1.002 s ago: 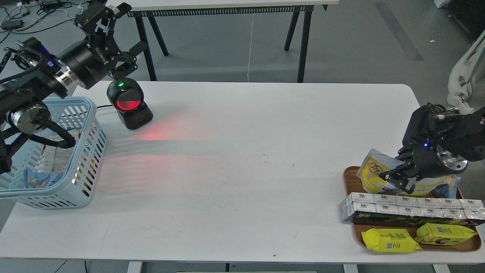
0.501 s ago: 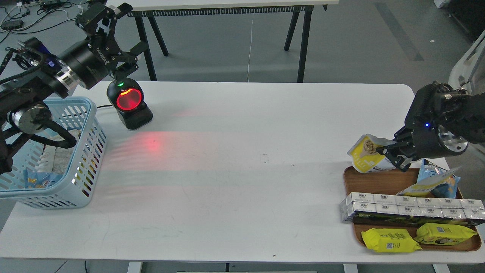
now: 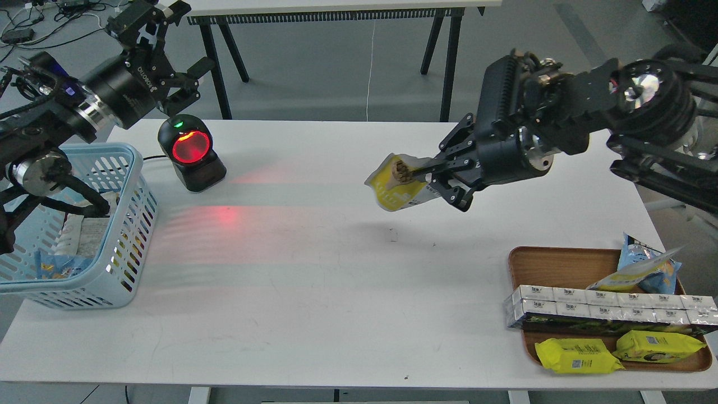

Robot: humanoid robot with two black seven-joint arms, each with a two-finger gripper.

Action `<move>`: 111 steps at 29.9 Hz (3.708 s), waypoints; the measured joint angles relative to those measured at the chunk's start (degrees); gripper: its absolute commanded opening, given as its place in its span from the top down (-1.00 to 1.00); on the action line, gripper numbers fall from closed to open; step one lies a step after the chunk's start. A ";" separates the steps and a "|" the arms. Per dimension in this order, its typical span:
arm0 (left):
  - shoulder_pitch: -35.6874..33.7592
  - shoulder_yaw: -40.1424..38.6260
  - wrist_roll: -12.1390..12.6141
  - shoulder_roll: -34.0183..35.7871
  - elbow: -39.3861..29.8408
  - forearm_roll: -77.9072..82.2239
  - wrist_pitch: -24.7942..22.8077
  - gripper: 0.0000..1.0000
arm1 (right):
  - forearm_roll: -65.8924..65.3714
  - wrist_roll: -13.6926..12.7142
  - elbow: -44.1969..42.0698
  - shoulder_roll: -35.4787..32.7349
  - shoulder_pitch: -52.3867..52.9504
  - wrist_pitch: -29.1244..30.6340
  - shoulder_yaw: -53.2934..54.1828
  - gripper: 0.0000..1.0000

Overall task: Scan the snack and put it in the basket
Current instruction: 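Lift the pouch and carry it to the table center, lowering it down, then open the right gripper, release the pouch, and withdraw the right arm, then reach the left gripper to the pouch and grasp it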

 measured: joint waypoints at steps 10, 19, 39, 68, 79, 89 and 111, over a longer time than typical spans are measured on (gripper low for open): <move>0.37 0.09 0.00 -0.01 0.68 0.05 0.00 -0.99 | -0.92 0.00 -13.75 20.89 0.61 0.00 -6.11 1.00; 0.43 0.09 0.00 0.06 0.67 0.09 0.00 -0.99 | -0.87 0.00 -15.07 25.52 0.42 0.00 -7.88 0.99; 0.43 0.09 0.00 -0.15 0.76 0.09 0.00 -0.99 | -0.22 -0.01 -15.04 26.84 -0.09 0.01 -12.27 -0.96; -1.10 -1.70 0.00 3.49 7.35 0.32 0.00 -0.99 | 45.97 -0.02 -43.39 9.36 1.22 0.01 19.46 -0.96; -10.01 -13.48 0.00 6.45 4.54 -0.09 0.00 -0.99 | 73.58 -0.02 -52.10 1.54 -2.51 0.01 19.33 -0.96; -11.63 -16.91 0.00 4.09 -1.42 10.92 0.01 -0.99 | 78.82 0.00 -52.89 -0.42 -2.70 0.01 19.74 -0.96; -53.39 42.89 0.00 16.77 -38.61 35.93 7.68 -0.92 | 115.70 0.00 -55.01 2.68 -19.36 -0.01 20.05 -0.96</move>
